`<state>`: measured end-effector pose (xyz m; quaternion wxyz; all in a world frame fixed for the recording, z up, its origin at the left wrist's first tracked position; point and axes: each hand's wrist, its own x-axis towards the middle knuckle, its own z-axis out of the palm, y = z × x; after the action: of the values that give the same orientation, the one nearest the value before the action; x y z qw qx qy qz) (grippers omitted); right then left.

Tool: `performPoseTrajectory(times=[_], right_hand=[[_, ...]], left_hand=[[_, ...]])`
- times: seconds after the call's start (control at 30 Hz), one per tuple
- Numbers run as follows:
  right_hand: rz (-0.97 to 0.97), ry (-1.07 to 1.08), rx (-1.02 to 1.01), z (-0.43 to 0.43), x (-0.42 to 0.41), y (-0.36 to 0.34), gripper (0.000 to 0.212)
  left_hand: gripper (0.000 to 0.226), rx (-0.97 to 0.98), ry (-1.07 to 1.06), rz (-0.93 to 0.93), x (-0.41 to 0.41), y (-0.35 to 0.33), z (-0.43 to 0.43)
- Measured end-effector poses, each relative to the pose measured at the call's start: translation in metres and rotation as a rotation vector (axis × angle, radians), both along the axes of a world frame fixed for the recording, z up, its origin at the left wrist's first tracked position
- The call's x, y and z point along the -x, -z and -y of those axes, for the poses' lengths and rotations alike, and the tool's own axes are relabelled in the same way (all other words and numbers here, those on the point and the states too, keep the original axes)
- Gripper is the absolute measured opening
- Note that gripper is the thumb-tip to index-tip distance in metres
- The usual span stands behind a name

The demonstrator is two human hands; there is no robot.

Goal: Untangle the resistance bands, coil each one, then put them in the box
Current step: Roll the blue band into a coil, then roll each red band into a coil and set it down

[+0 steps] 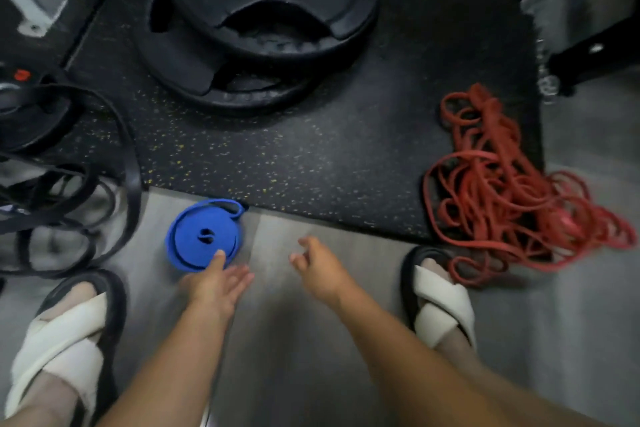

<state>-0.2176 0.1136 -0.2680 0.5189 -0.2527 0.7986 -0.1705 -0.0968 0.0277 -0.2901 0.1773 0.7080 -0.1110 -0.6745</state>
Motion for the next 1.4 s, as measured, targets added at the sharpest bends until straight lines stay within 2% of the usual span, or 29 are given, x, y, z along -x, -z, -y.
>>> performPoseTrajectory(times=[0.1,0.2,0.3,0.43,0.53,0.7,0.93,1.07,1.13,1.23,1.3,1.4], right_hand=[[-0.041,0.082,-0.019,-0.034,0.023,-0.031,0.044],[-0.178,0.009,-0.036,-0.064,0.056,-0.062,0.041],[-0.361,-0.013,-0.030,-0.097,0.100,-0.076,0.036],[-0.483,0.008,-0.162,-0.151,0.143,-0.052,0.033],[-0.548,-0.091,-0.241,-0.164,0.153,-0.024,0.038],[-0.521,-0.168,-0.260,-0.140,0.171,0.007,0.048],[-0.581,-0.196,-0.460,-0.146,0.180,0.027,0.044],[-0.760,-0.203,-0.305,-0.132,0.174,0.003,0.025],[-0.735,-0.120,-0.149,-0.115,0.171,-0.022,0.018],[-0.673,-0.011,0.090,-0.085,0.162,-0.077,0.018],[-0.637,0.005,0.215,-0.068,0.156,-0.121,0.019],[-0.628,-0.028,0.289,-0.055,0.146,-0.193,0.021]], left_hand=[[0.043,0.053,0.162,-0.036,0.010,-0.040,-0.021],[0.048,0.177,0.427,-0.072,0.025,-0.080,-0.033],[0.040,0.301,0.567,-0.130,0.039,-0.118,-0.035],[0.008,0.343,0.591,-0.122,0.049,-0.137,-0.041],[0.009,0.248,0.553,-0.026,0.033,-0.114,-0.057],[0.013,0.098,0.502,0.110,0.004,-0.068,-0.075],[0.013,0.082,0.496,0.094,0.007,-0.056,-0.061],[0.010,0.093,0.472,0.105,0.002,-0.063,-0.056],[0.009,0.105,0.478,0.096,-0.003,-0.076,-0.057],[0.007,0.144,0.555,0.066,-0.006,-0.105,-0.053],[0.009,0.228,0.649,0.037,-0.004,-0.135,-0.044],[0.013,0.435,0.838,-0.024,-0.002,-0.188,-0.032]])
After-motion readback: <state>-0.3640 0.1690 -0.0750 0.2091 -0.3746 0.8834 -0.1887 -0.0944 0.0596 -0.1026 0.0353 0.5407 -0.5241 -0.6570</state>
